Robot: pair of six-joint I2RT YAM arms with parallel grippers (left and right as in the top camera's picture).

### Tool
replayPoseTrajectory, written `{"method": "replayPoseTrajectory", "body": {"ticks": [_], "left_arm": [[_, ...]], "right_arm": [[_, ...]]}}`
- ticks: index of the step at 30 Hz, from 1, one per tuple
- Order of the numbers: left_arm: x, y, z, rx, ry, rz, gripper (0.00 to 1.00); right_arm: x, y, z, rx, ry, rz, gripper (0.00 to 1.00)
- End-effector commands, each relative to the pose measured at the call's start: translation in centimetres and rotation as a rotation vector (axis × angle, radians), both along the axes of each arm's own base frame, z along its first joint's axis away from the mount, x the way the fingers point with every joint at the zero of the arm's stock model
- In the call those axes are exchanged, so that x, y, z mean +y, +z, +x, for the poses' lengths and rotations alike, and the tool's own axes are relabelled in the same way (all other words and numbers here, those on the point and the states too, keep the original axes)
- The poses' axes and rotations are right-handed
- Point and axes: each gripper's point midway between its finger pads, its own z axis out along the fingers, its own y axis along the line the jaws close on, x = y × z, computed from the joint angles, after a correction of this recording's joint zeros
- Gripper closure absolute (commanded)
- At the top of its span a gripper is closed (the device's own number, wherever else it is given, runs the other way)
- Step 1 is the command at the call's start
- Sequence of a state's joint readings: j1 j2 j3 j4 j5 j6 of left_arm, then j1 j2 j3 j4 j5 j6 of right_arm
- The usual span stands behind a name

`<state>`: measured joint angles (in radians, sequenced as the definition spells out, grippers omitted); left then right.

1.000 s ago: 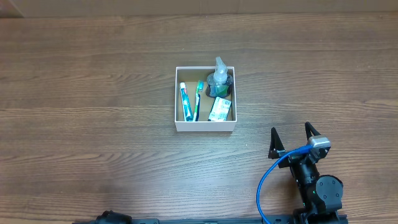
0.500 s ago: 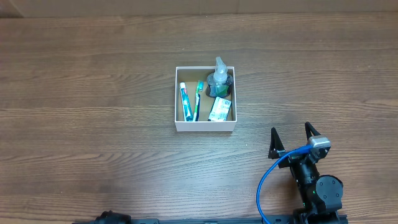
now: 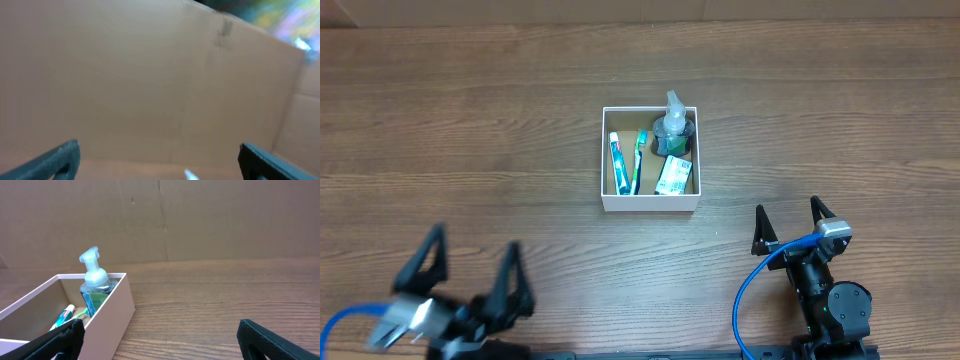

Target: Pack container

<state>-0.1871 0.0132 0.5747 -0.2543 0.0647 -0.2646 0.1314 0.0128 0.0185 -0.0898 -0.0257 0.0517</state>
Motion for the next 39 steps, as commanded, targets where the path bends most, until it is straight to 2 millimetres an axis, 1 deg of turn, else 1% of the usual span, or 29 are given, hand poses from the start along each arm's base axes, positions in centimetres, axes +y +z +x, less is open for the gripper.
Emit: {"method": "replayPoseTrajectory", "body": {"ticks": [1, 4, 6, 7, 10, 13, 18, 21, 24, 27, 32, 39], "left_arm": [[-4.8, -5.4, 2.1, -0.058, -0.191, 0.252, 0.0], [-5.6, -8.2, 3.2, -0.069, -0.208, 0.324, 0.0], [-5.7, -10.2, 4.0, -0.041, -0.202, 0.361, 0.0], [-5.6, -11.4, 4.4, -0.022, -0.189, 0.382, 0.0], [-4.6, -14.0, 5.7, 0.042, -0.134, 0.388, 0.0], [-3.6, -15.9, 6.6, 0.093, -0.088, 0.387, 0.0], [-1.4, -17.2, 7.5, 0.145, 0.005, 0.373, 0.0], [1.0, -17.7, 8.1, 0.201, 0.126, 0.275, 0.0], [2.9, -18.3, 8.4, 0.238, 0.222, 0.208, 0.0], [3.4, -19.0, 8.6, 0.26, 0.253, 0.208, 0.0], [3.6, -21.0, 8.6, 0.322, 0.259, 0.257, 0.0], [4.5, -21.1, 8.6, 0.335, 0.311, 0.256, 0.0]], "right_arm": [[-0.2, -0.1, 0.0, -0.006, -0.011, -0.003, 0.0], [-0.2, -0.1, 0.0, -0.006, -0.011, -0.003, 0.0], [-0.2, -0.1, 0.0, -0.006, -0.011, -0.003, 0.0], [-0.2, -0.1, 0.0, -0.006, -0.011, -0.003, 0.0], [-0.2, -0.1, 0.0, -0.006, -0.011, -0.003, 0.0], [-0.2, -0.1, 0.0, -0.006, -0.011, -0.003, 0.0], [-0.2, -0.1, 0.0, -0.006, -0.011, -0.003, 0.0], [-0.2, -0.1, 0.0, -0.006, -0.011, -0.003, 0.0], [-0.2, -0.1, 0.0, -0.006, -0.011, -0.003, 0.0], [-0.2, -0.1, 0.0, -0.006, -0.011, -0.003, 0.0], [-0.2, -0.1, 0.0, -0.006, -0.011, -0.003, 0.0], [-0.2, -0.1, 0.0, -0.006, -0.011, -0.002, 0.0]]}}
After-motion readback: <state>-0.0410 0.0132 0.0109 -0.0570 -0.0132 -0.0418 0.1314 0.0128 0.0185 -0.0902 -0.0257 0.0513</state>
